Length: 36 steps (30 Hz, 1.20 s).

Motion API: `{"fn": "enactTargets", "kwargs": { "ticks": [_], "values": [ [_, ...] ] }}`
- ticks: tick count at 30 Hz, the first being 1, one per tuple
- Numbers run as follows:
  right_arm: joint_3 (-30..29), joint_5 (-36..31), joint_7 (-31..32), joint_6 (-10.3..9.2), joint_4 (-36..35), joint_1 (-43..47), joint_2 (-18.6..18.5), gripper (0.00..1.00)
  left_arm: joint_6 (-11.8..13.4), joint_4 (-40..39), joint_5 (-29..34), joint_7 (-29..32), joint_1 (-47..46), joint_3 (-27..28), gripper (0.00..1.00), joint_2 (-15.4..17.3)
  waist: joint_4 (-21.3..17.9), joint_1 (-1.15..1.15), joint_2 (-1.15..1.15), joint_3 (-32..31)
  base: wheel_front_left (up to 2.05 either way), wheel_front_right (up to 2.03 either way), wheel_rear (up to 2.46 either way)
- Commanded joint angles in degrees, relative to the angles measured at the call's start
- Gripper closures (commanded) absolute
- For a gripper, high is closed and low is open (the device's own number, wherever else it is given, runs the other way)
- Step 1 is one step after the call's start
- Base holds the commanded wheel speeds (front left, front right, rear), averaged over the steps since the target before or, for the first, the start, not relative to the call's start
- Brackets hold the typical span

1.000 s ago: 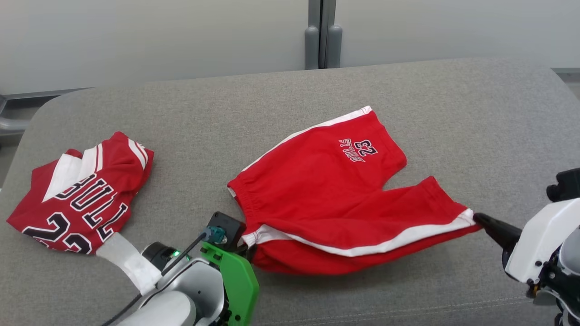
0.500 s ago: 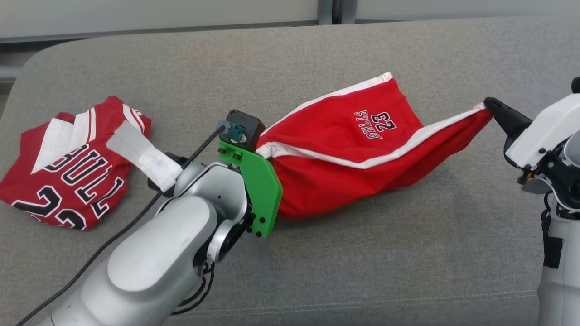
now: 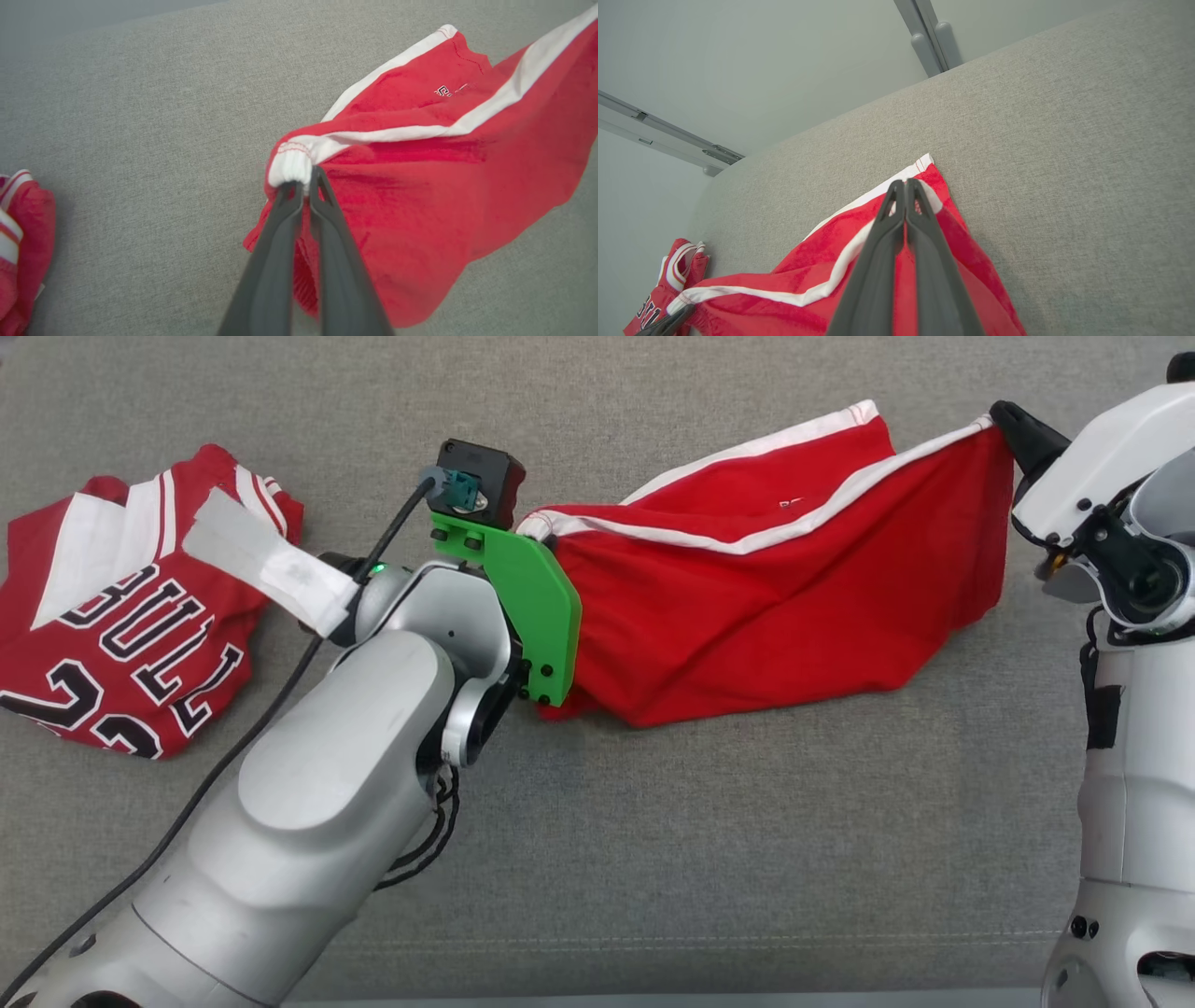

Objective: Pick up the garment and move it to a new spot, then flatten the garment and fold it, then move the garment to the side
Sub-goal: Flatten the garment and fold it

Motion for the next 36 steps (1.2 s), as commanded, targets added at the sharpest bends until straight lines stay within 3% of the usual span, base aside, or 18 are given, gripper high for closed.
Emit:
{"fn": "enactTargets", "kwargs": {
  "ticks": [1, 11, 33, 34, 35, 36],
  "values": [
    [0.04, -0.59, -0.85, 0.02, 0.88, -1.24, -0.18, 1.0, 0.22, 0.78, 0.44, -0.94, -1.38, 0.58, 1.0, -0.44, 0.95, 0.0, 0.0, 1.61, 0.0, 0.0, 0.0],
    [1.53, -3.19, -7.74, 0.02, 7.66, -5.67, -1.28, 1.0, 0.92, 6.65, 0.28, -4.9, -3.08, 1.89, 1.0, -2.77, 2.58, 0.0, 0.0, 3.51, 0.0, 0.0, 0.0],
    [1.02, -8.15, -20.47, 0.02, 24.86, -15.01, -3.14, 1.0, -1.46, 11.36, -0.6, -7.89, -4.93, 1.24, 1.0, -5.57, 5.29, 0.0, 0.0, 5.4, 0.0, 0.0, 0.0],
    [0.95, -8.28, -21.1, 0.02, 25.53, -15.33, -3.12, 1.0, -1.54, 11.57, -0.67, -7.97, -4.97, 1.13, 0.72, -5.68, 5.38, 0.0, 0.0, 5.49, 0.0, 0.0, 0.0],
    [0.77, -8.43, -21.74, 0.01, 26.26, -15.57, -3.12, 0.11, -1.65, 11.63, -0.41, -8.49, -5.18, 1.12, 0.0, -5.72, 5.46, 0.0, 0.0, 5.59, 0.0, 0.0, 0.0],
    [0.28, -8.44, -22.72, 0.01, 26.88, -15.93, -3.02, 0.0, -1.65, 11.81, -0.39, -8.83, -5.3, 1.25, 0.0, -5.84, 5.51, 0.0, 0.0, 5.7, 0.0, 0.0, 0.0]
  ]
}}
